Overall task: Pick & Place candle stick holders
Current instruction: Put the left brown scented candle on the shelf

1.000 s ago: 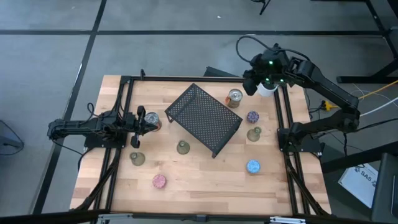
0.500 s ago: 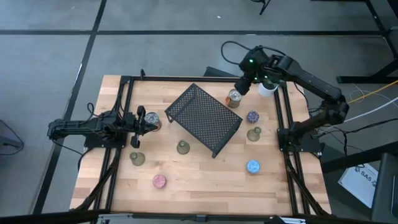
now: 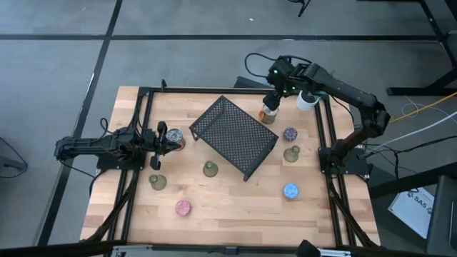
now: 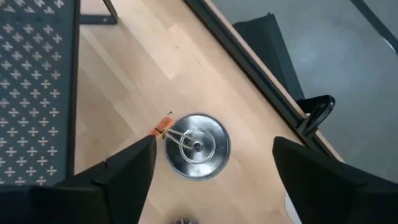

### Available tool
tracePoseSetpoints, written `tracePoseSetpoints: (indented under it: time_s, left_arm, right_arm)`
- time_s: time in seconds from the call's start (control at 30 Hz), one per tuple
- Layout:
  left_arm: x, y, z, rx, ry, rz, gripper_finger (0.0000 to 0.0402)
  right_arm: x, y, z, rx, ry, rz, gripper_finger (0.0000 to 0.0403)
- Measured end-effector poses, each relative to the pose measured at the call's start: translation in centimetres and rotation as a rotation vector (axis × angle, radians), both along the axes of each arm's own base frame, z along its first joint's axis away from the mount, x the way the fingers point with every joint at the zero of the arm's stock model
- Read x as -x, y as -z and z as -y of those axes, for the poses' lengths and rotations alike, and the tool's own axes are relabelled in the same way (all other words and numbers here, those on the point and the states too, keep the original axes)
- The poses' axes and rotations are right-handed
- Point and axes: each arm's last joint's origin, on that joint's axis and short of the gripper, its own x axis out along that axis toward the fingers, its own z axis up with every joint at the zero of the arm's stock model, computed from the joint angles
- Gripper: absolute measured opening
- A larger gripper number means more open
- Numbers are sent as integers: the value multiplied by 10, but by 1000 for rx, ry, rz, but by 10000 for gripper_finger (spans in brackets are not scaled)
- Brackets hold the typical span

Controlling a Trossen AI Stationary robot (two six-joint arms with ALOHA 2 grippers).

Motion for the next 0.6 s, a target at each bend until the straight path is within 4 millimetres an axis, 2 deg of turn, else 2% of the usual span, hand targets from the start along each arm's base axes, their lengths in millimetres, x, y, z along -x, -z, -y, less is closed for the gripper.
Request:
tracePoseSetpoints:
  time_s: [0.17,0.4,0.6]
  left_arm:
    - [0,0,0,0,0,0,1]
    - [0,0,0,0,0,0,1]
    - [0,0,0,0,0,0,1]
  right_arm:
    - [0,5,2,0,-71,-62,341]
    - [8,7,2,22,-295,-196,342]
    - [10,8,3,16,-309,-213,342]
